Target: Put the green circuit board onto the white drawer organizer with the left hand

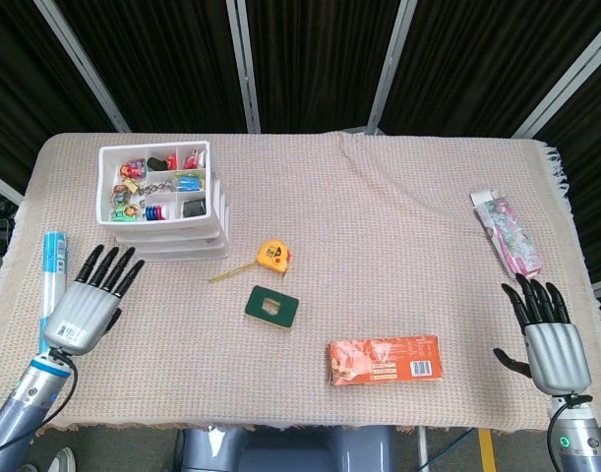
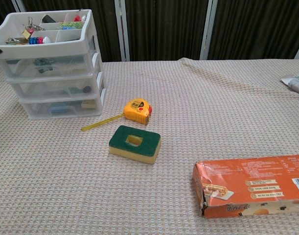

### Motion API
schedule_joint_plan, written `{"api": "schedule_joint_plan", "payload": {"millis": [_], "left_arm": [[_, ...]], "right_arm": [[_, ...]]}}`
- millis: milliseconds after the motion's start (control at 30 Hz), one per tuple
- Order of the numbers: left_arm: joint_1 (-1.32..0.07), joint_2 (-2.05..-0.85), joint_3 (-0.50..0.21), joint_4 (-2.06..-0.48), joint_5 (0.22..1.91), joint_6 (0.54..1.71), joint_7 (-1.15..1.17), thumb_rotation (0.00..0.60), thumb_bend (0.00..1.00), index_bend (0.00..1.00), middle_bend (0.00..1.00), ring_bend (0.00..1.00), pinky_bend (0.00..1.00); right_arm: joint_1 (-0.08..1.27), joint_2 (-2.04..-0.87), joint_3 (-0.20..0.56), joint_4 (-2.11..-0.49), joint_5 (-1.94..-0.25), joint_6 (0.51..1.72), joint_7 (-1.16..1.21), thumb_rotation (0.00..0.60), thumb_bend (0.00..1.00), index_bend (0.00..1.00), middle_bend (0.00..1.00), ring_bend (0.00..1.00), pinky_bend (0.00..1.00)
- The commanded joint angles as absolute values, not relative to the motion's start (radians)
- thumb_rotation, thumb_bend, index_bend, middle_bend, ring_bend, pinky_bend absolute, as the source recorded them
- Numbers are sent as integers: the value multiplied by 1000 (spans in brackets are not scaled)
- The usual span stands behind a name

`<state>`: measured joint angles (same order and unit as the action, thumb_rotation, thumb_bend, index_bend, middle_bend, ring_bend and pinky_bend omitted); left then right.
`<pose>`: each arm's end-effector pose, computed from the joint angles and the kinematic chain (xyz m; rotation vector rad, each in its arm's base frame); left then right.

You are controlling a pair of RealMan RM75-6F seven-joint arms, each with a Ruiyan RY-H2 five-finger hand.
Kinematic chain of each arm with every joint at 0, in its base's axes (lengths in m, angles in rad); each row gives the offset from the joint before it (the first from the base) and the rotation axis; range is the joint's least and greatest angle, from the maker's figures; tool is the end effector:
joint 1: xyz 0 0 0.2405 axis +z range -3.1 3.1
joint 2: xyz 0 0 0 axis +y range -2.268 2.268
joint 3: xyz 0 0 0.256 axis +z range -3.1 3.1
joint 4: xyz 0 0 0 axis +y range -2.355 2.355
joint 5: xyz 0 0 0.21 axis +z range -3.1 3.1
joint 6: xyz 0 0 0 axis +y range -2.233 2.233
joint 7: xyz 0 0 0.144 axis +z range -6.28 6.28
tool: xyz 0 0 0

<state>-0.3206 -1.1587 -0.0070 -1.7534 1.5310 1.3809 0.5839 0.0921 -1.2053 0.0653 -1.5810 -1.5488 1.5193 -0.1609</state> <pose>-0.2336 0.2282 0.1143 -1.7380 -0.4561 -0.7237 -0.2983 -0.1859 0.1385 1.4303 -0.7621 0.8876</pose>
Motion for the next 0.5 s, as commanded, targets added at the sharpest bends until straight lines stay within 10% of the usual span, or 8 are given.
{"api": "schedule_joint_plan", "payload": {"millis": [33, 500], "left_arm": [[-234, -1154, -21, -1774, 1500, 1498, 459, 600, 9, 0, 0, 0, 0], [-119, -1153, 34, -1697, 1431, 1525, 324, 600, 0, 0, 0, 0, 0]], "right_arm": [[92, -1205, 65, -1581, -1548, 1518, -161, 600, 19, 108, 0, 0, 0], [96, -1210, 64, -1574, -1570, 1528, -152, 600, 17, 81, 0, 0, 0]]}}
